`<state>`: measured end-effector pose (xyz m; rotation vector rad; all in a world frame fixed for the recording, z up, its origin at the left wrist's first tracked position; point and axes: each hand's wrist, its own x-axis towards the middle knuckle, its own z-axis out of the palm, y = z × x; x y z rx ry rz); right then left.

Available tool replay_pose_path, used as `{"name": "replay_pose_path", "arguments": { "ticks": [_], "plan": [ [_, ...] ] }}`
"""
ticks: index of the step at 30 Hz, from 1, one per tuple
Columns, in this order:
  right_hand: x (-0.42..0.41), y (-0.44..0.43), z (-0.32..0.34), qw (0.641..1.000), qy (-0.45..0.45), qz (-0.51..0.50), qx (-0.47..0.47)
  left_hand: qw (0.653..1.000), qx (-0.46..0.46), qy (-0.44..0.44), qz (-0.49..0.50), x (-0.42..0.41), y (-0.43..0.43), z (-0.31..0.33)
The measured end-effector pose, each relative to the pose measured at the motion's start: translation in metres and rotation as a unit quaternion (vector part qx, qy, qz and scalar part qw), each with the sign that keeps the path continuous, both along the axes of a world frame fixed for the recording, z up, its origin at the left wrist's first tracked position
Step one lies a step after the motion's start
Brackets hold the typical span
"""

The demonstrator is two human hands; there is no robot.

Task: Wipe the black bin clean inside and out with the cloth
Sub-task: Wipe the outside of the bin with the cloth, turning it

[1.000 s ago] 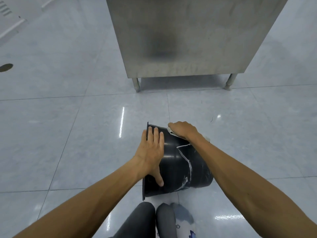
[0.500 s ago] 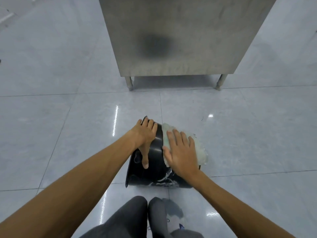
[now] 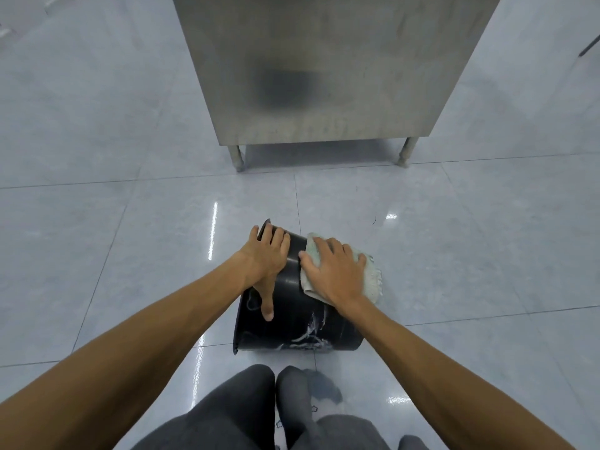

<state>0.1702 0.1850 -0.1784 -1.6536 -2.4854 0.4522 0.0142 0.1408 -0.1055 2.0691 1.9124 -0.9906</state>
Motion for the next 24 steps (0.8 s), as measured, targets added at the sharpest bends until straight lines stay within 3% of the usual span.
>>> {"name": "replay_pose_path", "arguments": {
  "ticks": [4, 6, 8, 13, 17, 21, 24],
  "plan": [
    [-0.012, 0.035, 0.009, 0.988, -0.018, -0.051, -0.141, 1.000, 0.011, -0.007, -0.004, -0.001, -0.006, -0.004],
    [-0.016, 0.045, 0.009, 0.985, -0.019, -0.046, -0.168, 1.000, 0.014, -0.020, 0.003, -0.002, -0.009, -0.005],
    [-0.018, 0.045, 0.006, 0.988, -0.025, -0.021, -0.148, 0.999, 0.005, -0.033, 0.016, -0.003, -0.008, -0.005],
    [0.003, 0.004, -0.008, 0.998, -0.009, 0.049, 0.045, 0.999, -0.021, -0.023, 0.032, -0.001, 0.005, -0.001],
    [0.025, -0.053, -0.025, 0.990, 0.042, 0.049, 0.123, 0.999, -0.024, -0.035, 0.030, -0.006, 0.015, 0.003],
    [0.028, -0.048, -0.023, 0.990, 0.058, 0.029, 0.123, 0.999, -0.021, -0.024, 0.020, -0.003, 0.011, 0.001],
    [0.008, 0.000, -0.007, 1.000, 0.007, -0.005, 0.018, 1.000, -0.014, -0.011, 0.019, 0.001, 0.002, -0.001]
  ]
}}
